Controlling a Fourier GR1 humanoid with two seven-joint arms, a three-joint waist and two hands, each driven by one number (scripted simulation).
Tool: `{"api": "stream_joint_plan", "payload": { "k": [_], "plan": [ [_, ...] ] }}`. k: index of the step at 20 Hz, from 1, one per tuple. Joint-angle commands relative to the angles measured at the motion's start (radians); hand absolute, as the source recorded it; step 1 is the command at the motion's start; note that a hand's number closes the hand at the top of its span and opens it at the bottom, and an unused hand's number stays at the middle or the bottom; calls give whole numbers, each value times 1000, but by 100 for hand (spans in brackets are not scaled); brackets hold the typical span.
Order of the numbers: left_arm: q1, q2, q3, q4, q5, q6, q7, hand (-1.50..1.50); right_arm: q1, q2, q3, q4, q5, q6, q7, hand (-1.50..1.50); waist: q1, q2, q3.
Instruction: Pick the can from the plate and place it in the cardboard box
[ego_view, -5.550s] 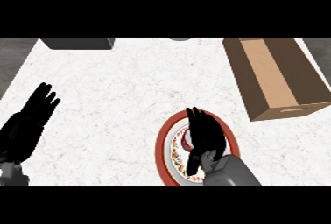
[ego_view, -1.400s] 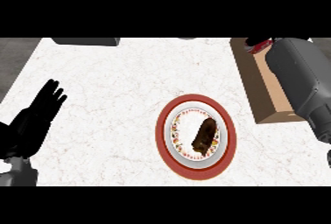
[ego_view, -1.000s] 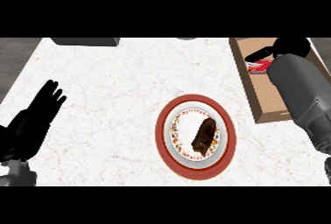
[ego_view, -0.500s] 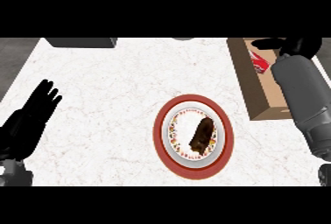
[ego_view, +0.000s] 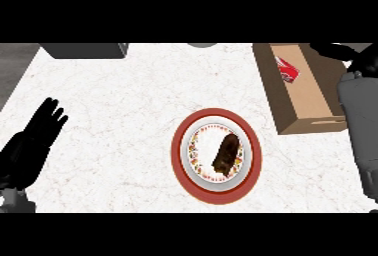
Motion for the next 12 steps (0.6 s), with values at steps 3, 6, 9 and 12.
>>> {"api": "stream_joint_plan", "payload": {
  "k": [3, 6, 9, 12],
  "plan": [
    [-2, 29, 37, -35, 23, -6, 45, 0, 247, 5, 39, -357, -80, 142, 47, -150, -5, -2, 0],
    [-17, -5, -1, -4, -29, 17, 13, 0, 369, -8, 50, -505, -117, 192, 33, -150, -1, 2, 0],
    [-41, 20, 43, 7, 28, -17, 28, 0, 463, 3, 64, -642, -129, 215, 69, -150, 2, 3, 0],
    [-25, 3, 25, 12, -1, -19, 15, 0, 470, -44, 58, -656, -128, 251, 106, -150, 12, 6, 0]
  ]
}}
